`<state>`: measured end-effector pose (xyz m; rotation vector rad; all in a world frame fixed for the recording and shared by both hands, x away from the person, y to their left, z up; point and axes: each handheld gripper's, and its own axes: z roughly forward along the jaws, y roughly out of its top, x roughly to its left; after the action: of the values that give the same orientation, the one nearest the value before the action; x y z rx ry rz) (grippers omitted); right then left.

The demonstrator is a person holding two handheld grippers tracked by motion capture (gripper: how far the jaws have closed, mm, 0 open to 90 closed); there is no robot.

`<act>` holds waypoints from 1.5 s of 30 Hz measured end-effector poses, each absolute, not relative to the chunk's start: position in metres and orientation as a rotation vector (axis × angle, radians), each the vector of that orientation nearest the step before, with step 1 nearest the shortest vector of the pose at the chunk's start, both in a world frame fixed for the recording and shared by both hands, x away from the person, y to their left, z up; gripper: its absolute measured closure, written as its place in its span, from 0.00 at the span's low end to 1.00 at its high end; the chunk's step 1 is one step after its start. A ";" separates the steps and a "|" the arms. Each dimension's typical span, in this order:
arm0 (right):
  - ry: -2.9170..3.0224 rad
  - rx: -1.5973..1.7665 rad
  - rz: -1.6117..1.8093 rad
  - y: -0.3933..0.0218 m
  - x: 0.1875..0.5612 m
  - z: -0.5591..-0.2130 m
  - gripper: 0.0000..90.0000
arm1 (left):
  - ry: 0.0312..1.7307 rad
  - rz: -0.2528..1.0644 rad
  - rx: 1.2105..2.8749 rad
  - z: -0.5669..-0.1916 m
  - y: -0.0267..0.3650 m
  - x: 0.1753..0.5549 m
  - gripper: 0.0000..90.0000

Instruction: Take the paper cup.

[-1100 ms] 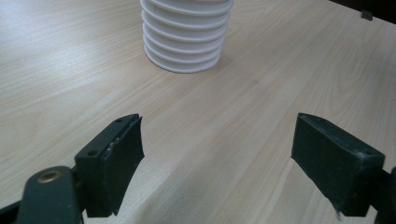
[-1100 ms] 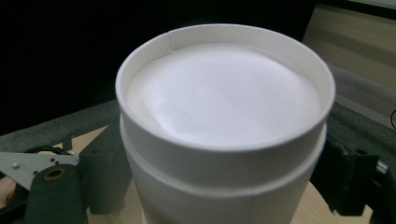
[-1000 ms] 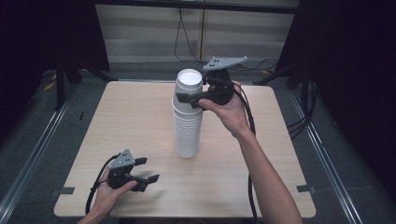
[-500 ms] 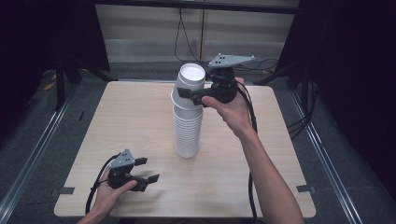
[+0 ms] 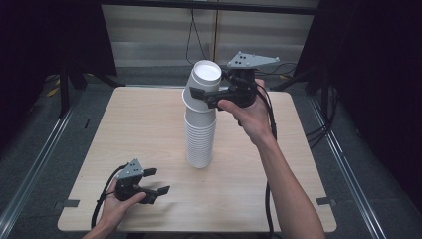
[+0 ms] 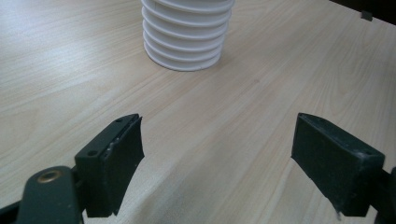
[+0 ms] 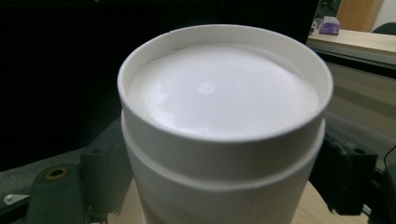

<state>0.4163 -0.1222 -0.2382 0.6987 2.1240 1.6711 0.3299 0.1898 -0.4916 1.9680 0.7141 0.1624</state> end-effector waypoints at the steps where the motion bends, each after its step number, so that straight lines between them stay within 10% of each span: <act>1: 2.124 0.699 1.671 -0.122 0.416 -0.238 0.21 | 0.714 0.162 1.968 -0.492 0.190 0.330 0.18; 45: 1.903 0.706 1.952 -0.180 0.387 -0.237 0.21 | 0.719 0.170 1.961 -0.492 0.190 0.330 0.18</act>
<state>0.3871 -0.1800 -0.2372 0.7064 1.9026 1.9523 0.3305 0.1902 -0.4915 1.9612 0.7190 0.1703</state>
